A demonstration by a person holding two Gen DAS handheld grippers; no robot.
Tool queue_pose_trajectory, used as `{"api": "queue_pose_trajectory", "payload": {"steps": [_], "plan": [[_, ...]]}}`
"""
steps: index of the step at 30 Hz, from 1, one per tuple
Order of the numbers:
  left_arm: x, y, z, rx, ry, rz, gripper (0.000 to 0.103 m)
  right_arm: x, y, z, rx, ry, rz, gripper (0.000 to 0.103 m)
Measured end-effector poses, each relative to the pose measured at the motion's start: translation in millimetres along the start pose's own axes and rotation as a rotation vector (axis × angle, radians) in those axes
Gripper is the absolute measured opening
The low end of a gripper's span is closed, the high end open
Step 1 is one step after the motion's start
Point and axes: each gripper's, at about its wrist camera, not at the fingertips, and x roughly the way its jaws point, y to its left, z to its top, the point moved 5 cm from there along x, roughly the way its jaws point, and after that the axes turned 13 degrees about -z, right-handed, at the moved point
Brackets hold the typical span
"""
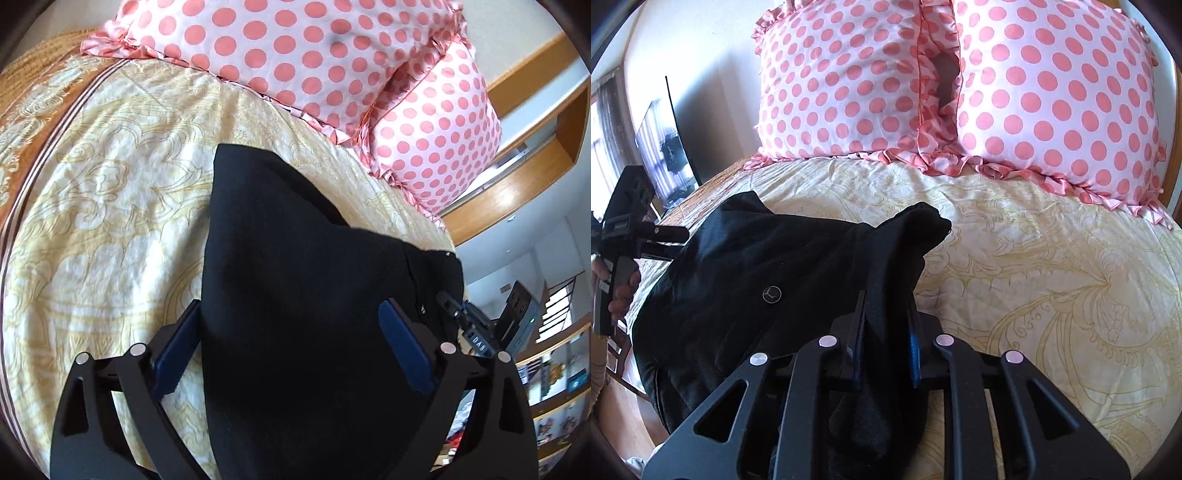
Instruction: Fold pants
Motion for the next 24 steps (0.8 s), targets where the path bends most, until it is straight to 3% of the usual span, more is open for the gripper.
{"api": "queue_pose_trajectory", "payload": {"steps": [3, 4, 5, 6, 7, 9, 17, 24], "plan": [[0, 2, 4, -0.027, 0.013, -0.003, 0.089, 2, -2, 0, 0.017, 0.013, 0.011, 0.019], [1, 3, 5, -0.023, 0.014, 0.007, 0.081, 3, -3, 0, 0.025, 0.018, 0.016, 0.019], [1, 4, 6, -0.019, 0.009, 0.025, 0.068, 4, -5, 0, 0.042, 0.022, 0.028, 0.019], [1, 5, 6, -0.017, 0.011, 0.040, 0.038, 4, -7, 0, 0.053, 0.022, 0.038, 0.019], [1, 6, 6, -0.007, 0.007, 0.077, 0.023, 3, -8, 0, 0.068, 0.017, 0.049, 0.019], [-3, 6, 6, 0.019, -0.006, 0.086, 0.011, 2, -11, 0, 0.101, 0.009, 0.071, 0.018], [-13, -6, 16, 0.064, -0.078, 0.060, 0.005, 3, -22, 9, 0.210, -0.010, 0.140, 0.017], [-20, -31, 59, 0.125, -0.189, 0.053, 0.004, 13, -24, 50, 0.234, -0.082, 0.136, 0.017]]}}
